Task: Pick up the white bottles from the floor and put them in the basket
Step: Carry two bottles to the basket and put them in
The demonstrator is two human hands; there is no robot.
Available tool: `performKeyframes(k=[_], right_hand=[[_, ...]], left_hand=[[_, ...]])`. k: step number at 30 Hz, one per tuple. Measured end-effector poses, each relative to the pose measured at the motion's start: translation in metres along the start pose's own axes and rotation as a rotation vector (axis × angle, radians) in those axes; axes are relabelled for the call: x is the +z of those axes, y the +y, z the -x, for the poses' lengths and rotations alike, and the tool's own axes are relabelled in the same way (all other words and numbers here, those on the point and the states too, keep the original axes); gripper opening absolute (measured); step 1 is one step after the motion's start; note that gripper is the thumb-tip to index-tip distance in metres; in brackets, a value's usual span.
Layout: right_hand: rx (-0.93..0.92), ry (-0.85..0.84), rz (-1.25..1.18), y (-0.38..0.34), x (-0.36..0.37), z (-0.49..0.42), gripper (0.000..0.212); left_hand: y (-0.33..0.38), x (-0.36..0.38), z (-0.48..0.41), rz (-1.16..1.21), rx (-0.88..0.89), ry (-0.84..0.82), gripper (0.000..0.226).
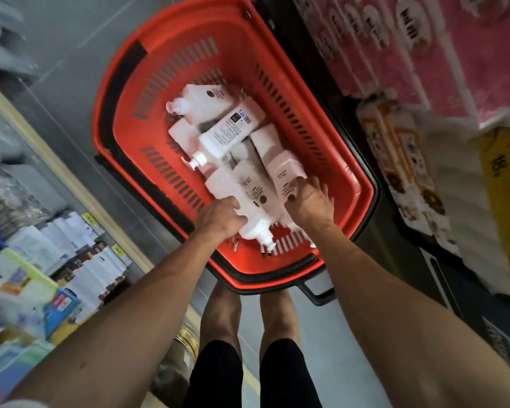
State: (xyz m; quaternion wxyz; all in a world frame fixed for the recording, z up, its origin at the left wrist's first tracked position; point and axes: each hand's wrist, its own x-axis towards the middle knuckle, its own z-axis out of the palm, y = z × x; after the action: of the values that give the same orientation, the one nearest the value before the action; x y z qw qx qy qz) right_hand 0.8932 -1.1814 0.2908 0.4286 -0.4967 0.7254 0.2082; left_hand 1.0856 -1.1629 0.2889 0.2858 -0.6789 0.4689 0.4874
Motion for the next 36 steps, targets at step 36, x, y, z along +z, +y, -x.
performKeyframes(k=[36], right_hand=[[-0.009, 0.481, -0.135, 0.004, -0.161, 0.367, 0.051]], left_hand=[[0.067, -0.137, 0.369, -0.893, 0.619, 0.565, 0.057]])
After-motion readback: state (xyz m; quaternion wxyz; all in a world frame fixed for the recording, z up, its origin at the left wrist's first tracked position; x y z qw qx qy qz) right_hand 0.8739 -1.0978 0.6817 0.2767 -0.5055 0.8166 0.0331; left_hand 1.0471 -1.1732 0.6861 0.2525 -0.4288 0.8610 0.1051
